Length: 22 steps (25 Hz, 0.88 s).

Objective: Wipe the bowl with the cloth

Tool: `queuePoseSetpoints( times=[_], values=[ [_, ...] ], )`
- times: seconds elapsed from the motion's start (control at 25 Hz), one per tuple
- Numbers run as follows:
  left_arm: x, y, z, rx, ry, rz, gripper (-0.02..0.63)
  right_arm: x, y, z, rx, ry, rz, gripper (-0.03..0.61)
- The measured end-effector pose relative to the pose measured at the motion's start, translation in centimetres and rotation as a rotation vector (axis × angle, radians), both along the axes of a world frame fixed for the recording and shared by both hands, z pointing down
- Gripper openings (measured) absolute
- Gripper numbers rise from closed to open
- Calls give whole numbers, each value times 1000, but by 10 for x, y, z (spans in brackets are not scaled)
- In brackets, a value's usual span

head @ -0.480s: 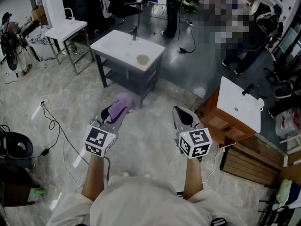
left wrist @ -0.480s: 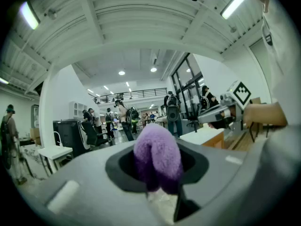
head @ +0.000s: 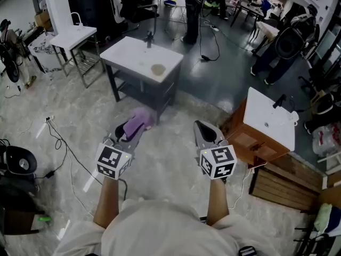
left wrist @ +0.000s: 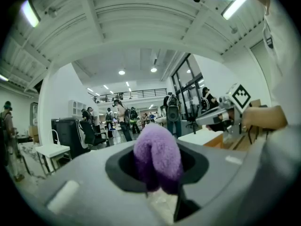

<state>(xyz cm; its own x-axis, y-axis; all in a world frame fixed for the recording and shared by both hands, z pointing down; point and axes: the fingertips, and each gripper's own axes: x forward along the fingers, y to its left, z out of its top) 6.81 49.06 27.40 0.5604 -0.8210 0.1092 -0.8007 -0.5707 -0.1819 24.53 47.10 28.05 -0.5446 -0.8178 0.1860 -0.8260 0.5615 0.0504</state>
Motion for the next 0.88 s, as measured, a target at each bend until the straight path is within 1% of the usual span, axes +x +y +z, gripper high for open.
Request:
queuePoseSetpoints(
  times=[0.28, 0.4, 0.56, 0.72, 0.88],
  values=[
    [25, -5, 2, 8, 1, -14, 126, 20, -4, -2, 3, -29, -52, 3],
    [34, -2, 9, 0, 2, -18, 126, 26, -5, 4, -13, -41, -77, 3],
    [46, -5, 22, -18, -22, -20, 126, 33, -14, 16, -40, -71, -100, 3],
    [42, -19, 33, -37, -16, -25, 126, 28, -26, 29, -60, -63, -109, 3],
    [37, -46, 41, -54, -7, -9, 126, 21, -51, 36, -50, -37, -90, 3]
  ],
)
